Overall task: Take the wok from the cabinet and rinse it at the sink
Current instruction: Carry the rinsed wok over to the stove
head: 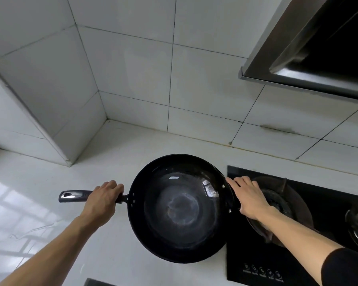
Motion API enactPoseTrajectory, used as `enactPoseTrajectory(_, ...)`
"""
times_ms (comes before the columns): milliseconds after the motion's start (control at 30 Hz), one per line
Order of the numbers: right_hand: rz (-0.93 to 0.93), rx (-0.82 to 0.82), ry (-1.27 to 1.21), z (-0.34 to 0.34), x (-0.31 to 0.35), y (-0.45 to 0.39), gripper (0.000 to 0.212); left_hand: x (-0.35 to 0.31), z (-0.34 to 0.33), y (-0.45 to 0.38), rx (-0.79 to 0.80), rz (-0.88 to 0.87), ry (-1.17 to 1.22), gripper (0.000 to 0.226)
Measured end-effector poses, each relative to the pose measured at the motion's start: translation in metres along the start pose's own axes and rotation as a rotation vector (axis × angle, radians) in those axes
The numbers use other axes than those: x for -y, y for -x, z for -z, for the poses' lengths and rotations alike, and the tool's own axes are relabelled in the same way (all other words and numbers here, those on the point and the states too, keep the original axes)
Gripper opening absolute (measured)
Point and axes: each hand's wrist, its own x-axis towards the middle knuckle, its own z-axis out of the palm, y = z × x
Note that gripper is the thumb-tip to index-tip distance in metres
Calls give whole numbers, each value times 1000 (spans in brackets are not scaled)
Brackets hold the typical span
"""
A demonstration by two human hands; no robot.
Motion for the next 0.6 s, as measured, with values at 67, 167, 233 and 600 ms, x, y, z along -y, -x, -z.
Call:
enactPoseTrajectory(67, -6, 4, 6, 2, -3, -7, 110, 0, 0, -8, -11, 7, 10, 22)
enactPoseTrajectory(167, -22, 10, 8, 4, -4, -16, 110, 0, -1, -16, -25, 9, 8, 22)
enactPoseTrajectory(233, -26, 11, 8, 5, -4, -19, 110, 0, -2, -18, -27, 6, 13, 22)
enactPoseTrajectory(600, 10, 15, 17, 13, -2, -20, 109, -1, -13, 2, -23, -2, 5, 46)
